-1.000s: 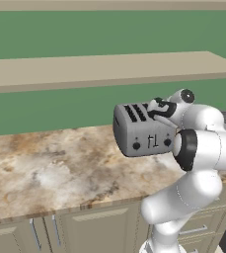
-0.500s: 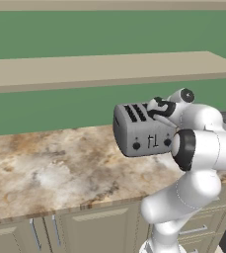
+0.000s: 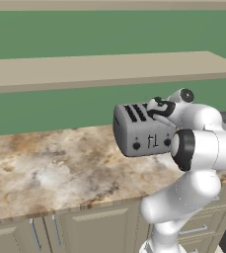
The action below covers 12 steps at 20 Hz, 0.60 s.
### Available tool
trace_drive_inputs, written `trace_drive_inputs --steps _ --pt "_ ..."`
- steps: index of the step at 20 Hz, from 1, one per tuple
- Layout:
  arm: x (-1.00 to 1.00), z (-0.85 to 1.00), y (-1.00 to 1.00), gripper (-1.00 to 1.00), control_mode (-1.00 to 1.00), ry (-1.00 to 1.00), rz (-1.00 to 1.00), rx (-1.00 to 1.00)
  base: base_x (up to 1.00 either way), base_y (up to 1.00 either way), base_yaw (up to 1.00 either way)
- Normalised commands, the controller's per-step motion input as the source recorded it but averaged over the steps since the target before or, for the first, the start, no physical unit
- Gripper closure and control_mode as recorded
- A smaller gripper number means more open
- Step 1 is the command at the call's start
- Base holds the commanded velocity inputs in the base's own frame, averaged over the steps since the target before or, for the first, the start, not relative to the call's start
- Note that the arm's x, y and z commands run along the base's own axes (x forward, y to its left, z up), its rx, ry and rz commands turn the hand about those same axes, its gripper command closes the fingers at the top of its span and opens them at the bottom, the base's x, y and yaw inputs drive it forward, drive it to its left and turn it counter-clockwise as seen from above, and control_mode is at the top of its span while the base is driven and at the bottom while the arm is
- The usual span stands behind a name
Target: Start the toaster. Once the lever pops up, take the bread to the plate on the dining counter.
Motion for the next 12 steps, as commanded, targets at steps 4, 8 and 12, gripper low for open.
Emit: trace_drive_inputs --steps 4,8,12 --pt "0.0 0.0 0.0 -1.0 -1.0 0.0 0.0 0.0 0.0 0.0 0.0" --pt "0.0 0.0 0.0 -1.0 -1.0 0.0 0.0 0.0 0.0 0.0 0.0" --pt "0.0 0.0 0.0 -1.0 -1.0 0.0 0.0 0.0 0.0 0.0 0.0"
